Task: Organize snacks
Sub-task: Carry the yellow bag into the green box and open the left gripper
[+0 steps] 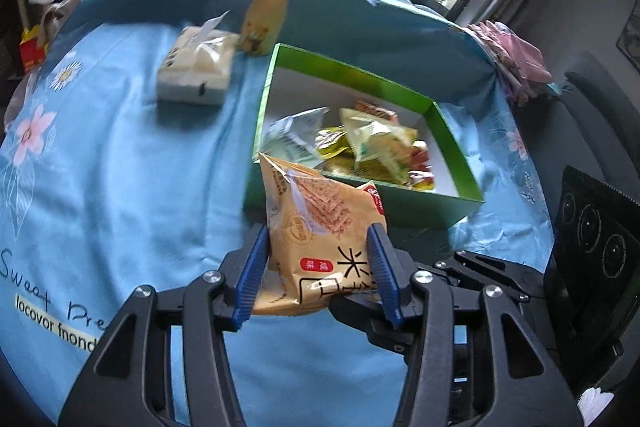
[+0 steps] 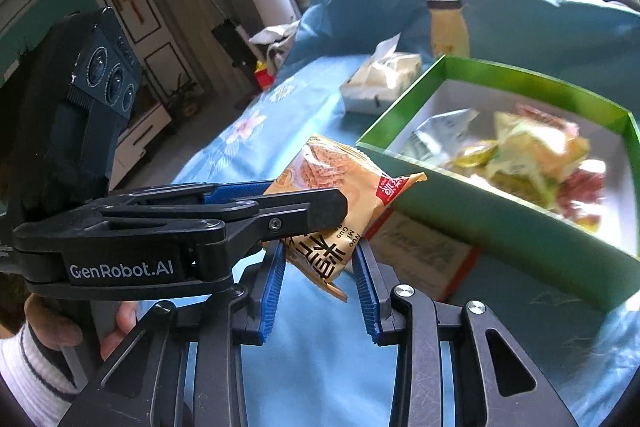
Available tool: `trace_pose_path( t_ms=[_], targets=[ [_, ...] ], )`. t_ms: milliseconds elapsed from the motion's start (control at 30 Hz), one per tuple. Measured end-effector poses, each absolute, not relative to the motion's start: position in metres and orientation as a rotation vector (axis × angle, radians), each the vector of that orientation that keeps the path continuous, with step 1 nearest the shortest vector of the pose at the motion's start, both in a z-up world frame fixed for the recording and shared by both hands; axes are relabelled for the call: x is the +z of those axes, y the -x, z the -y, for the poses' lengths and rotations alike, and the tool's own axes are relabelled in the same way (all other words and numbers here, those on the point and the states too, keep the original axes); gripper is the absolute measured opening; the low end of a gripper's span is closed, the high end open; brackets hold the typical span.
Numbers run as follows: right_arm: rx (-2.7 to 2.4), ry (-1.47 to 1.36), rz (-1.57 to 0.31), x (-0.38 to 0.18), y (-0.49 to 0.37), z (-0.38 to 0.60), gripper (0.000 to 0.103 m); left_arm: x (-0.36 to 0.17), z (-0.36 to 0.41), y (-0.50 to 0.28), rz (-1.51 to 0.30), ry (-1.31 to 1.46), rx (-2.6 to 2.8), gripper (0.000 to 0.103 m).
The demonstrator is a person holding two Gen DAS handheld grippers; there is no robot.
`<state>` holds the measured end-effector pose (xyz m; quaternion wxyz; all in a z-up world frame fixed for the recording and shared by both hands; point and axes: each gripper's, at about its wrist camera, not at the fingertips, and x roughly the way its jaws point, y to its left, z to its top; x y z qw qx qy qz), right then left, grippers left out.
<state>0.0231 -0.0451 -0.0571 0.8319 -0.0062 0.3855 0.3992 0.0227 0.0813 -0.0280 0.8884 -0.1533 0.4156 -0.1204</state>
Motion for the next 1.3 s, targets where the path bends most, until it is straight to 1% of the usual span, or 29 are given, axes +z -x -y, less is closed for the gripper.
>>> trace_pose_path(
  t_ms=[567, 967, 1133, 1300],
  targets=[
    [0.766, -0.043, -0.756, -0.036, -0.055, 0.096, 0.037, -0.006, -0.035, -0.073, -0.854, 0.254, -0.326, 0.051],
    [0.726, -0.079, -0.73, -0.02, -0.099, 0.117, 0.037, 0.007, -0.021, -0.124, -0.85, 0.289, -0.372, 0.051],
    [0.723, -0.112, -0.755, -0.023, -0.125, 0.117, 0.037, 0.002, -0.023, -0.147, -0.87, 0.314, -0.363, 0.051],
    [0.731, -0.104, -0.798, -0.037, -0.143, 0.105, 0.037, -0.017, -0.037, -0.162, -0.906, 0.364, -0.334, 0.051]
  ],
)
